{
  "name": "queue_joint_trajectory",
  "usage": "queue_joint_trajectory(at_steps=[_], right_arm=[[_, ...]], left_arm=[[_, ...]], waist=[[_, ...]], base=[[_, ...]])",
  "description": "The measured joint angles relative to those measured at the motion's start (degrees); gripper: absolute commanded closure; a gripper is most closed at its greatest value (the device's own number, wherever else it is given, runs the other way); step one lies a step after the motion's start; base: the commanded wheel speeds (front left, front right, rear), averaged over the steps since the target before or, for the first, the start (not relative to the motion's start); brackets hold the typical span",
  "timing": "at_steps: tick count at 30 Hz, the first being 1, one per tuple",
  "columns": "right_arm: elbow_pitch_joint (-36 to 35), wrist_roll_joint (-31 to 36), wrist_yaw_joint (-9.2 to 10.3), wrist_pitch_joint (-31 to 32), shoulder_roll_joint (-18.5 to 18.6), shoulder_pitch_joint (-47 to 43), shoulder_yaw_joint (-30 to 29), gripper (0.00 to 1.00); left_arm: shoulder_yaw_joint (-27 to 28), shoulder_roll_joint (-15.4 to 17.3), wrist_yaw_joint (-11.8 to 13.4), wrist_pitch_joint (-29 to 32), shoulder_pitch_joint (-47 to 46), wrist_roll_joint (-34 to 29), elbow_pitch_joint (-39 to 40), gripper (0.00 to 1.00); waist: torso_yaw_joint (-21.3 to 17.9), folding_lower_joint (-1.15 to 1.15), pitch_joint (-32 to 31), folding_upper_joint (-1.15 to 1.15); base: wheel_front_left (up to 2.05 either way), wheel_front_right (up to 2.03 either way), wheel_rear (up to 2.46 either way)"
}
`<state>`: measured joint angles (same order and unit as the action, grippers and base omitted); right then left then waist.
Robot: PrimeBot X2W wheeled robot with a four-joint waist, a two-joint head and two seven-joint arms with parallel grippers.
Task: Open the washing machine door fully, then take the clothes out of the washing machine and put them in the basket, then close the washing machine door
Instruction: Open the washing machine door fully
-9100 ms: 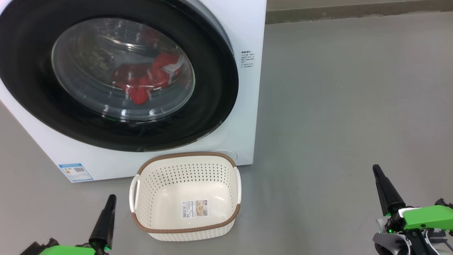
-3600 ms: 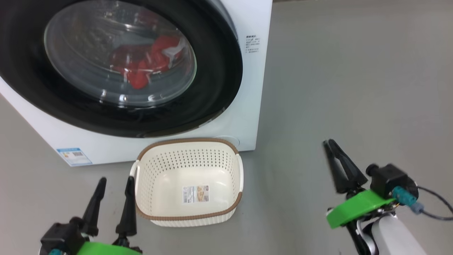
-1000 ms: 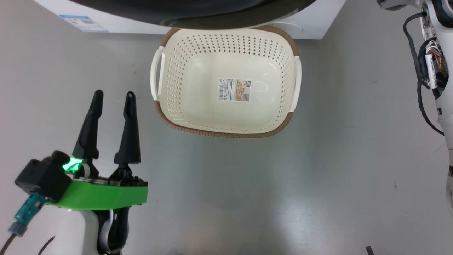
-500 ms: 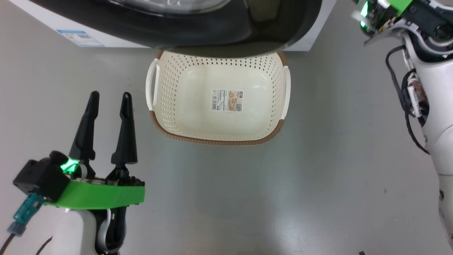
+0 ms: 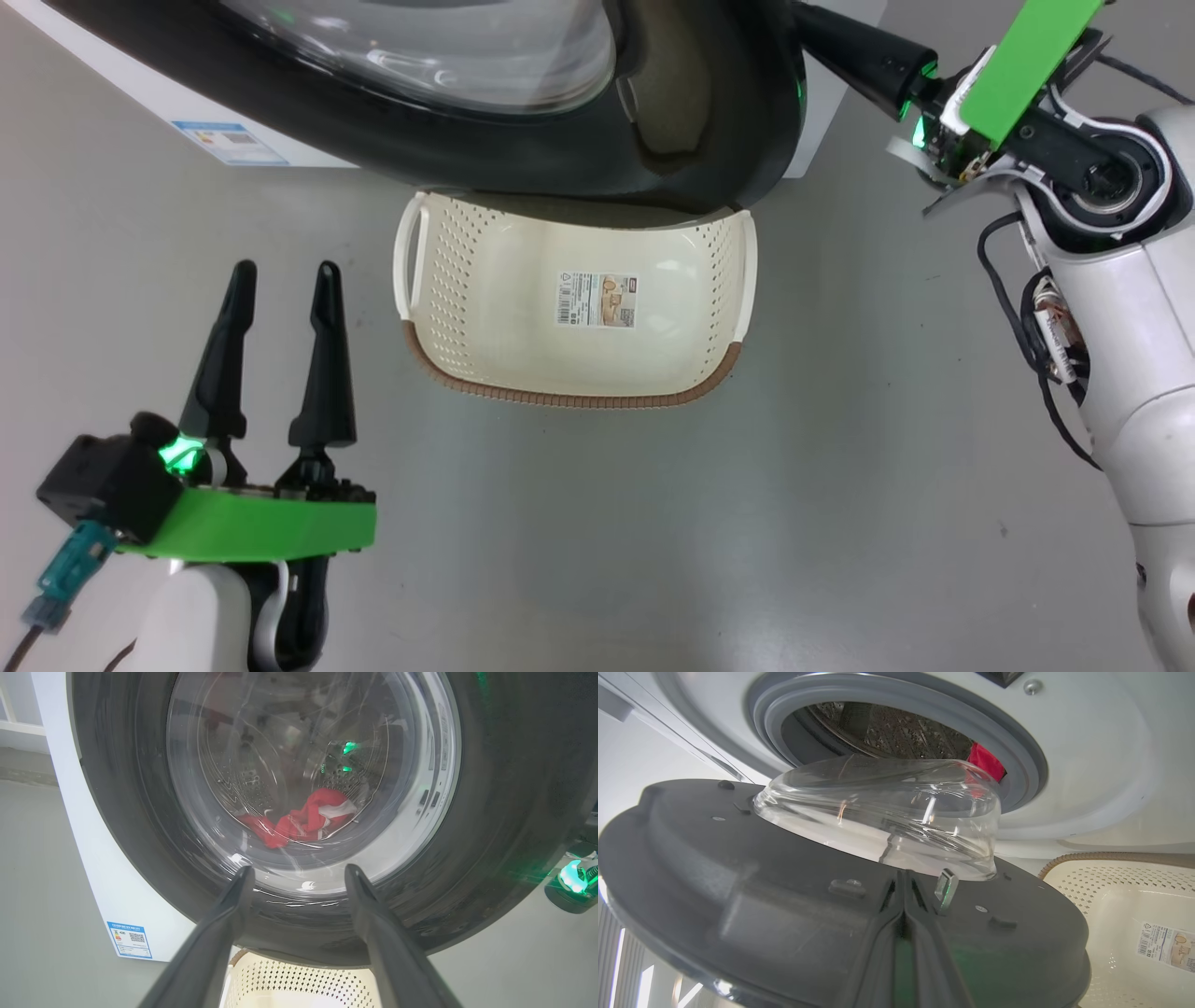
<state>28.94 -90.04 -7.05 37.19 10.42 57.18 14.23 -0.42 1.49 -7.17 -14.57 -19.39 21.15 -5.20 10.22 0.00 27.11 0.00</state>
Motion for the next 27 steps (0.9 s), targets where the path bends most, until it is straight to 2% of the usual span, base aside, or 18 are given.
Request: queue_joint_trajectory(at_steps=[4, 5, 6, 9, 16, 20, 24, 27], right_arm=[[-0.1, 1.4, 0.00, -2.8, -0.3, -0.9, 0.0, 1.00], [-0.2, 1.9, 0.00, -3.9, -0.4, -1.0, 0.1, 0.58], [-0.2, 2.3, 0.00, -5.0, -0.4, -1.3, 0.2, 0.00], [-0.4, 4.1, 0.00, -7.7, -0.4, -2.6, 0.7, 0.00], [-5.7, 11.2, 0.00, -23.3, 0.6, -6.8, 2.3, 0.00], [-9.2, 17.7, -0.01, -34.9, 3.1, -9.9, 5.6, 0.00], [-9.5, 24.3, -0.01, -46.4, 6.3, -13.7, 9.5, 0.00], [-9.2, 26.3, -0.01, -49.8, 7.0, -15.7, 11.0, 0.00]], left_arm=[[0.1, 0.0, 0.0, 0.0, 0.8, 0.0, -0.1, 0.00], [0.1, 0.0, 0.0, 0.0, 0.8, 0.0, -0.1, 0.00], [0.1, 0.0, 0.0, 0.0, 0.8, 0.0, -0.1, 0.00], [0.0, 0.0, 0.0, 0.0, 0.8, 0.0, -0.2, 0.00], [-0.1, 0.0, 0.0, 0.0, 0.8, -0.1, -0.5, 0.00], [0.1, 0.0, 0.0, 0.0, 0.8, -0.1, -0.5, 0.00], [0.2, 0.0, 0.0, 0.0, 0.8, -0.1, -0.5, 0.00], [0.3, 0.0, 0.0, 0.0, 0.9, -0.4, -0.6, 0.00]], waist=[[-0.1, 0.00, -0.4, 0.00], [-0.2, 0.00, -0.4, 0.00], [-0.3, 0.00, -0.4, 0.00], [-0.6, 0.00, -0.5, 0.00], [-1.3, 0.00, -0.6, 0.00], [-1.7, 0.00, -0.7, 0.00], [-2.0, 0.00, -1.1, 0.00], [-2.2, 0.00, -1.3, 0.00]], base=[[0.00, 0.00, 0.00], [0.00, 0.00, 0.00], [0.00, 0.00, 0.00], [0.00, 0.00, 0.00], [0.00, 0.00, 0.00], [0.00, 0.00, 0.00], [0.00, 0.00, 0.00], [0.00, 0.00, 0.00]])
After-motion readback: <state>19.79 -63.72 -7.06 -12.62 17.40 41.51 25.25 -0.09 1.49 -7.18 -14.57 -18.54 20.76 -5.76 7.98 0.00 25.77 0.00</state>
